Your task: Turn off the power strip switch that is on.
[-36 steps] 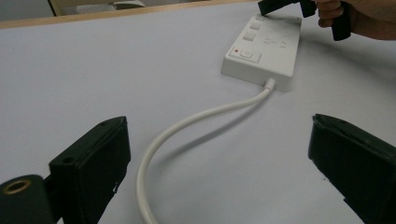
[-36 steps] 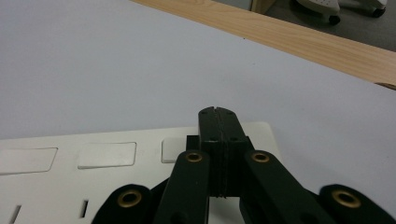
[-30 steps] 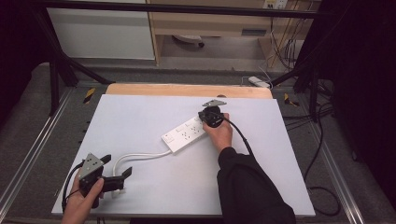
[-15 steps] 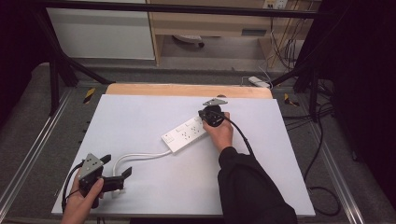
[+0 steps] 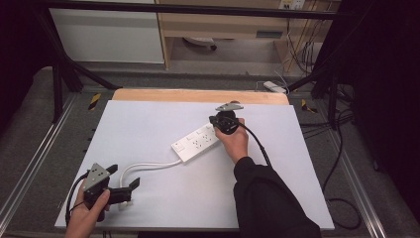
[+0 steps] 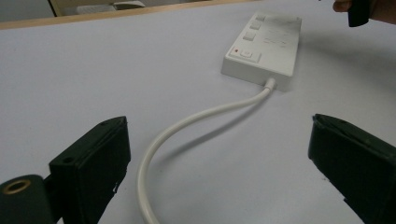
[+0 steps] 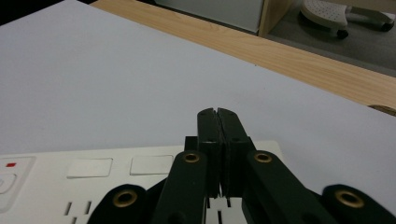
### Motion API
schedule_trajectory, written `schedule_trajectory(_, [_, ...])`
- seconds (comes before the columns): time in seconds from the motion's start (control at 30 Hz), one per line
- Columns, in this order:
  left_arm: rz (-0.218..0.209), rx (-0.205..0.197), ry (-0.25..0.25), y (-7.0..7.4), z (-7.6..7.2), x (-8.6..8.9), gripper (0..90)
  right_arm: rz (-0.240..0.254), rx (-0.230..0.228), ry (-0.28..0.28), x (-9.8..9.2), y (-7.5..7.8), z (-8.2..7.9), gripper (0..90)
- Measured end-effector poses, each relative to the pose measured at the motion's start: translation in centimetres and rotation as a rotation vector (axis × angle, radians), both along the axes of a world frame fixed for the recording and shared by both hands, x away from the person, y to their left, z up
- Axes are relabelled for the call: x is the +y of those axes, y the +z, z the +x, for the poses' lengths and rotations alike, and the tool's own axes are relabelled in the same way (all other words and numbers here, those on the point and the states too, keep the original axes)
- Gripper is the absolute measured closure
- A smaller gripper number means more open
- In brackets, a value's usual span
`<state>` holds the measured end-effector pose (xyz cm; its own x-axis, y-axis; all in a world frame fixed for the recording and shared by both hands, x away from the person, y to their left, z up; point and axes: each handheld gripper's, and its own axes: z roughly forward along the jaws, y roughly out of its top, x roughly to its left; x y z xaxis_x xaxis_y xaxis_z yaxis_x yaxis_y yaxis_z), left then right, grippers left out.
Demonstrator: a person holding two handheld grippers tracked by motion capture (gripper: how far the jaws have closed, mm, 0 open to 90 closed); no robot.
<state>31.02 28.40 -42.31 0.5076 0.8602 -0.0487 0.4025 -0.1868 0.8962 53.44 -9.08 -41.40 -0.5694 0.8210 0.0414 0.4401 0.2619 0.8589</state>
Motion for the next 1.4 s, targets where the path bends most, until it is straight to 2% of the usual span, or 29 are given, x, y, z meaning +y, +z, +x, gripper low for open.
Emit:
schedule_trajectory(0.37, [0.007, 0.000, 0.004, 0.0, -0.1, 0.1, 5.8, 0.033, 0.007, 0.030, -0.5, 1.8, -1.3, 72.3])
schedule_trajectory(0.43, [0.007, 0.000, 0.005, 0.0, -0.1, 0.1, 5.8, 0.034, -0.005, 0.036, -0.6, 2.1, -1.6, 69.4])
schedule_trajectory(0.73, [0.004, 0.003, 0.004, -0.1, -0.1, 0.1, 5.8, 0.076, -0.016, 0.015, -2.1, 3.2, -2.8, 46.2])
schedule_trajectory(0.97, [0.005, 0.003, 0.008, -0.1, -0.1, 0.1, 5.8, 0.114, -0.008, 0.010, -3.6, 4.4, -3.6, 35.9])
schedule_trajectory(1.13, [0.006, 0.002, 0.012, -0.1, -0.2, 0.2, 5.8, 0.122, -0.009, 0.021, -4.3, 5.4, -4.3, 28.8])
schedule_trajectory(1.4, [0.003, 0.000, 0.012, -0.1, -0.2, 0.2, 5.8, 0.132, -0.042, 0.005, -5.2, 6.6, -5.6, 12.8])
